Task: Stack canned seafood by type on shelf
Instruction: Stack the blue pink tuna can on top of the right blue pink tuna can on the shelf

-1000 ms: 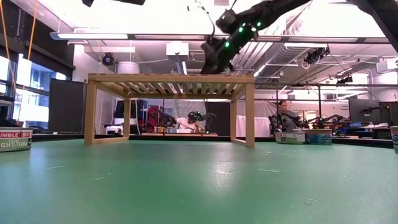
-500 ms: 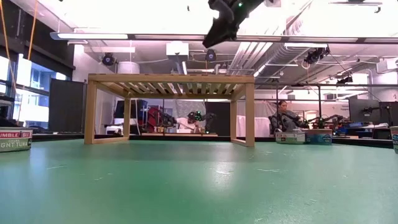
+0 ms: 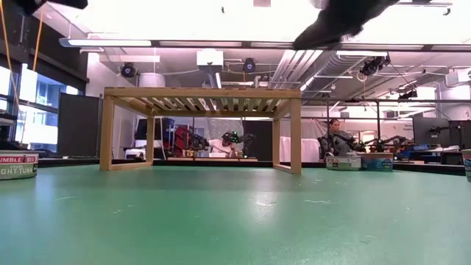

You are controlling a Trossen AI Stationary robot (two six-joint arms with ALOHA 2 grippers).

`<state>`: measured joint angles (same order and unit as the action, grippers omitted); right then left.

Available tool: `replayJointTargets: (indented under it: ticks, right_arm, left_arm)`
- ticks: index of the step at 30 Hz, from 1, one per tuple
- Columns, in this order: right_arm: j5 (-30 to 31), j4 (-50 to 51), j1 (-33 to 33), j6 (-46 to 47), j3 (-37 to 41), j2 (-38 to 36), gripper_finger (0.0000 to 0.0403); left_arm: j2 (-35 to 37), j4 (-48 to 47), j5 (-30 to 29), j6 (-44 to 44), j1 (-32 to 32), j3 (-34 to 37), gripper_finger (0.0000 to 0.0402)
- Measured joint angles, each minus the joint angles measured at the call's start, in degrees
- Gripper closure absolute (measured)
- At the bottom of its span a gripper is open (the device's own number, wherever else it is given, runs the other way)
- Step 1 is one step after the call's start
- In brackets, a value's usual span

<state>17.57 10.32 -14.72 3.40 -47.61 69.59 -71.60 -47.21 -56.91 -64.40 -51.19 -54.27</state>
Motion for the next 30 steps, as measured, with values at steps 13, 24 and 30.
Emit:
replayJointTargets:
  ticks: [13, 24, 30]
  right_arm:
    - [-5.1, 49.8, -16.8, 55.0, -3.4, -4.4, 0.0336]
    - [-10.6, 59.4, -13.0, 72.6, 7.5, -4.2, 0.0314]
    - [-9.3, 52.7, -10.4, 67.9, 5.3, -0.3, 0.0314]
  left_arm:
    - [-11.7, 6.6, -4.2, 3.5, 8.7, 0.0, 0.0402]
    - [-18.3, 20.9, -0.7, 14.2, 14.0, 0.0, 0.0402]
    - [-18.5, 24.2, 0.6, 18.1, 15.5, 0.0, 0.0401]
